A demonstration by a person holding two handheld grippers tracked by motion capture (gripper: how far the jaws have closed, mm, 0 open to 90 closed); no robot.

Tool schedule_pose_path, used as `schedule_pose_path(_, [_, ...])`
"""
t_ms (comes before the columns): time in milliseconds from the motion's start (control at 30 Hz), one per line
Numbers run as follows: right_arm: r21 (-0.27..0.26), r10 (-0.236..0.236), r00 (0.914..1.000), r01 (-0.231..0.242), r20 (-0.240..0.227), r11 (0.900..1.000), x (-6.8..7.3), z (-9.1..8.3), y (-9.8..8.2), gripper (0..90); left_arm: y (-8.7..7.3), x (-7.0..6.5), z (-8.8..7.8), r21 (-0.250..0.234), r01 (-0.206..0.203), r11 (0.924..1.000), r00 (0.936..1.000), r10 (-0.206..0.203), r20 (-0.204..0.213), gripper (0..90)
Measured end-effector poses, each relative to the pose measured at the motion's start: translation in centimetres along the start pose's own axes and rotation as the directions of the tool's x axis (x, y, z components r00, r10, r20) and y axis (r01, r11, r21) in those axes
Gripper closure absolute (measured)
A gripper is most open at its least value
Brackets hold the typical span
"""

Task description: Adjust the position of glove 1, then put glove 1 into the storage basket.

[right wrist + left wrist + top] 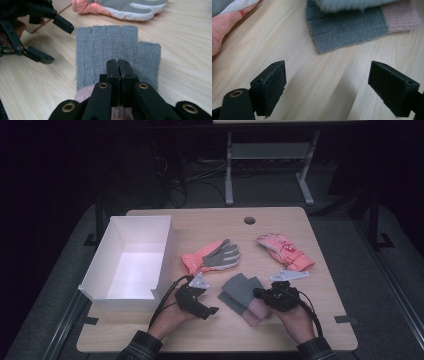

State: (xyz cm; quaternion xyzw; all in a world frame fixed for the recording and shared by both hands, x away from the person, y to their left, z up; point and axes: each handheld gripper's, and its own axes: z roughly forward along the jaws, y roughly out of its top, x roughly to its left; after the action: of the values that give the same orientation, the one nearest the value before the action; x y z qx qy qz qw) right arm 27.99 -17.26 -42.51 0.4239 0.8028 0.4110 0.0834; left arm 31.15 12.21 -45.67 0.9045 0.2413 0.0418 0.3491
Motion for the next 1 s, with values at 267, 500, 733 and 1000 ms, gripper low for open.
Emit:
schedule_pose_path(267, [0.038, -0.01, 0.9999, 0.01, 0.001, 0.999, 0.5, 1.2, -0.3, 88.2, 0.0, -0.1, 0.1, 0.001, 0.001, 1.0, 1.0, -0.001, -0.001, 14.5])
schedule_pose_path(500, [0.051, -0.006, 1.0, 0.006, -0.001, 0.999, 0.6, 1.5, -0.5, 87.7, 0.0, 0.0, 0.1, 0.016, -0.01, 0.9998, 1.0, 0.01, 0.002, 14.5])
schedule_pose_path(733, [0.019, -0.029, 0.9994, 0.029, -0.018, 0.999, 0.8, 1.2, -0.3, 67.0, 0.0, 0.0, 0.1, 0.016, -0.008, 0.9998, 1.0, 0.008, 0.003, 14.5])
schedule_pose_path(1000, [-0.024, -0.101, 0.9949, 0.101, 0.002, 0.995, -1.6, -1.4, -0.7, 89.6, 0.2, -0.6, -0.5, -0.011, 0.001, 0.9999, 0.9999, 0.0, 0.014, 39.4])
